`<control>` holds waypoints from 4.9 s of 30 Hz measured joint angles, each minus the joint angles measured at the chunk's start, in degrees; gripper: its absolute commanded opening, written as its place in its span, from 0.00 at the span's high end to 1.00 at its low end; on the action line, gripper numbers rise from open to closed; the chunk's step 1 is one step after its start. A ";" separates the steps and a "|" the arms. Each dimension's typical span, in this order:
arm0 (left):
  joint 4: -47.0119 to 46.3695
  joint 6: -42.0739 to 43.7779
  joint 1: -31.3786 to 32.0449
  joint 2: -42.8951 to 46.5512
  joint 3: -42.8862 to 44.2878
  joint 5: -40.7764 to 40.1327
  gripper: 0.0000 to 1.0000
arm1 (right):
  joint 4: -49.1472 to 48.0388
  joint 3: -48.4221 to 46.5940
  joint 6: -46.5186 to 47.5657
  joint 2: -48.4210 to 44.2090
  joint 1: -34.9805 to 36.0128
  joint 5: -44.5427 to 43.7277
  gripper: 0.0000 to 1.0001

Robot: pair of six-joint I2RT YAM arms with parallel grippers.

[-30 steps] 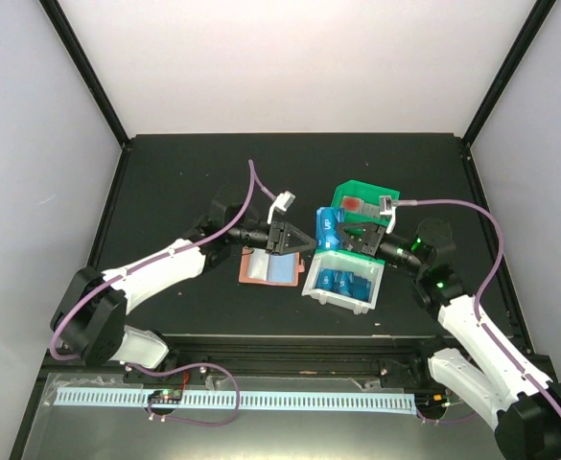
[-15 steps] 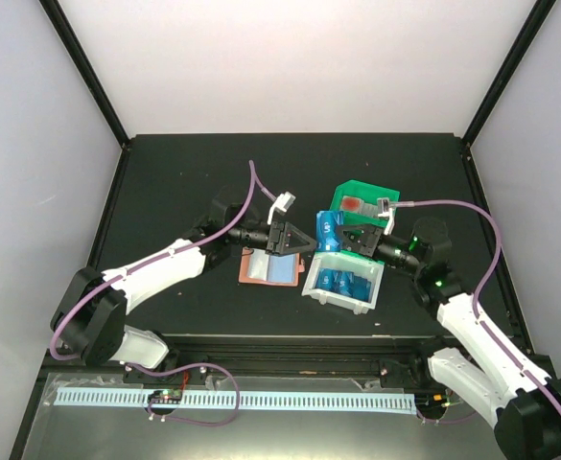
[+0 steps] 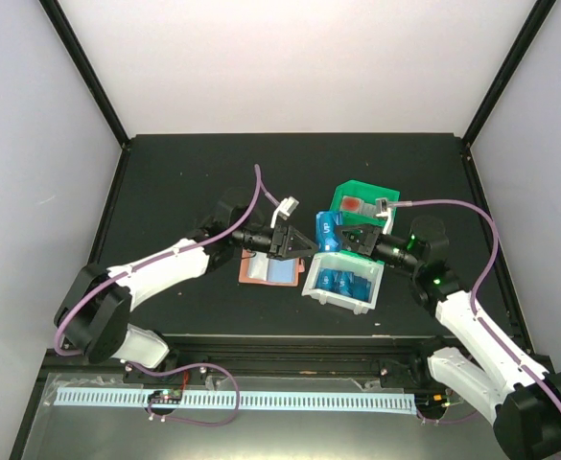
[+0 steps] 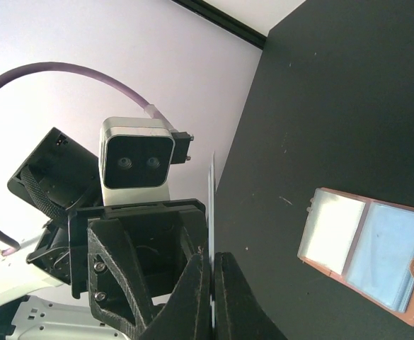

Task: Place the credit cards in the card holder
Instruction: Pick up the credit card from the storage box.

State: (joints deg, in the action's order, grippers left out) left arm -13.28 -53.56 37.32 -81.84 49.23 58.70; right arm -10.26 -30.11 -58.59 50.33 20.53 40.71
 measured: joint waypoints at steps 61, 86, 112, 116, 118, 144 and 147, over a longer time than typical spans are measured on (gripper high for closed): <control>-5.53 -9.79 0.59 -2.78 0.79 -6.32 0.73 | -8.07 3.28 -8.35 -1.75 0.22 1.20 0.98; -9.14 -4.66 -0.48 4.70 0.24 -2.45 0.99 | -7.56 -2.80 -8.26 1.11 0.26 -0.55 0.77; -16.55 -8.22 -0.83 6.23 -3.54 -1.68 0.99 | -15.43 -2.93 -15.43 5.20 0.28 0.61 0.71; -17.75 -8.41 -0.83 6.23 -4.15 -1.64 0.99 | -16.92 -2.49 -16.85 5.22 0.28 1.05 0.62; -18.40 -8.59 -0.83 6.25 -4.33 -1.51 0.98 | -17.62 -2.14 -17.73 5.31 0.28 1.38 0.61; -23.21 -10.08 -0.83 6.51 -6.38 -1.42 0.98 | -18.03 -2.23 -19.45 6.62 0.28 2.10 0.51; -23.34 -10.14 -0.83 6.51 -6.40 -1.40 0.98 | -17.92 -2.32 -19.47 6.62 0.28 2.10 0.54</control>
State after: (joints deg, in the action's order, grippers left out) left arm -36.62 -63.70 36.49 -75.33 42.83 57.30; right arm -28.18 -32.42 -78.06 56.95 20.82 42.81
